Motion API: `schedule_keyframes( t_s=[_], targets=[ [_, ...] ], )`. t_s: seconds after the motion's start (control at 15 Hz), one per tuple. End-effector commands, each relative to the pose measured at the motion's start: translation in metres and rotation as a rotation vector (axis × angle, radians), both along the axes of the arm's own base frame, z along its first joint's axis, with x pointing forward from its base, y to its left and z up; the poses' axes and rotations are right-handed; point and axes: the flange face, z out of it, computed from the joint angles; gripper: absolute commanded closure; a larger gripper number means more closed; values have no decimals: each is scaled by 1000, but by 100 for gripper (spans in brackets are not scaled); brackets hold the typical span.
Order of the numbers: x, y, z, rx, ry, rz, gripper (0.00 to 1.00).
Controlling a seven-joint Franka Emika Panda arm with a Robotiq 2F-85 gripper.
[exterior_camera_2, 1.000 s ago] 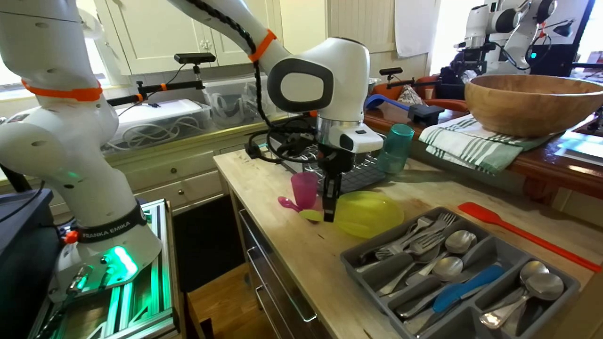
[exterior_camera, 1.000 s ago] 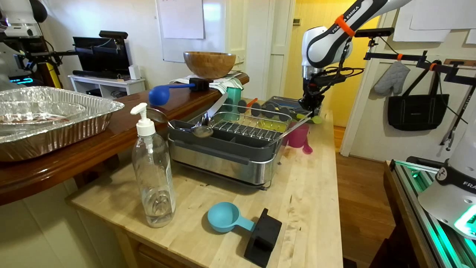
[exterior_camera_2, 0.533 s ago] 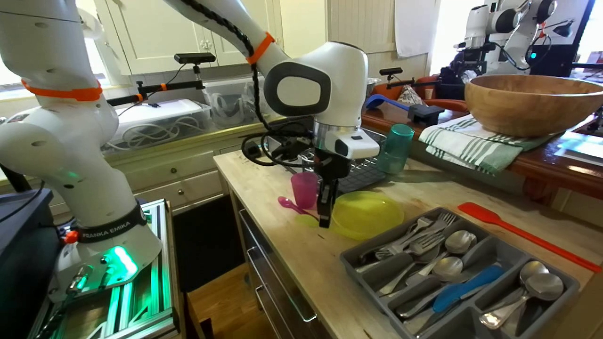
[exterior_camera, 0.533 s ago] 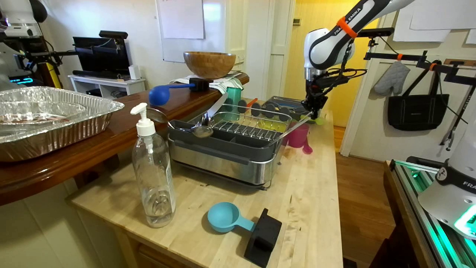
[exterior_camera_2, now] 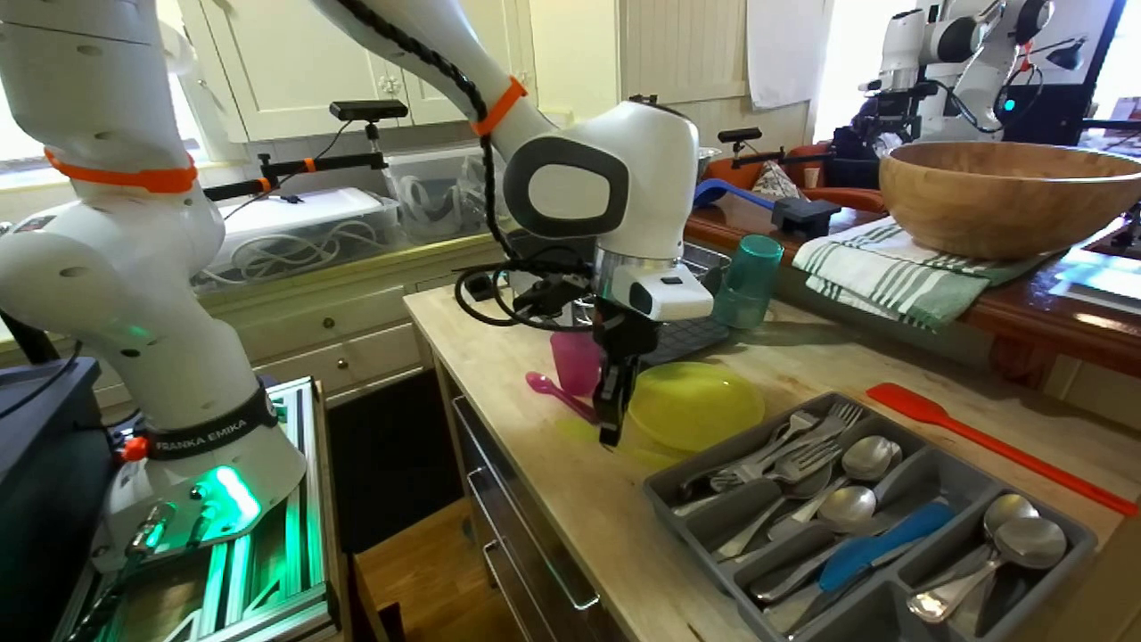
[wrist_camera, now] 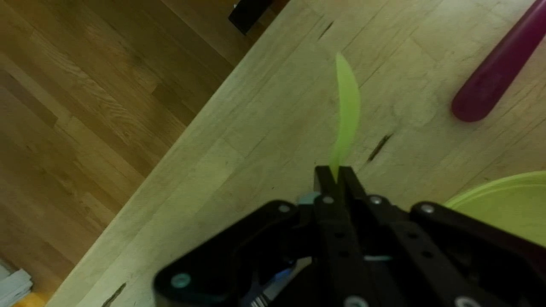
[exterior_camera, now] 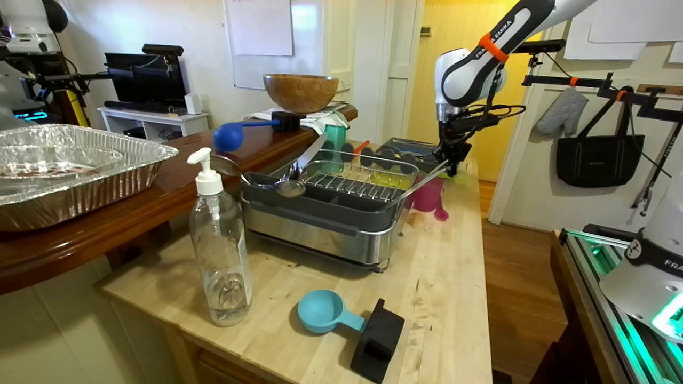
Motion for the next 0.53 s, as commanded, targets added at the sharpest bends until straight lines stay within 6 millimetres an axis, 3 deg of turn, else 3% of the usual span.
schedule_keyframes(
  t_s=[0.0, 0.27, 0.33, 0.47],
  targets=[
    [3, -3, -10, -33, -1, -30, 98],
    [6, -4, -16, -48, -10, -59, 96],
    [6, -5, -16, -53, -15, -61, 68],
    [8, -4, -13, -60, -31, -65, 61]
  ],
)
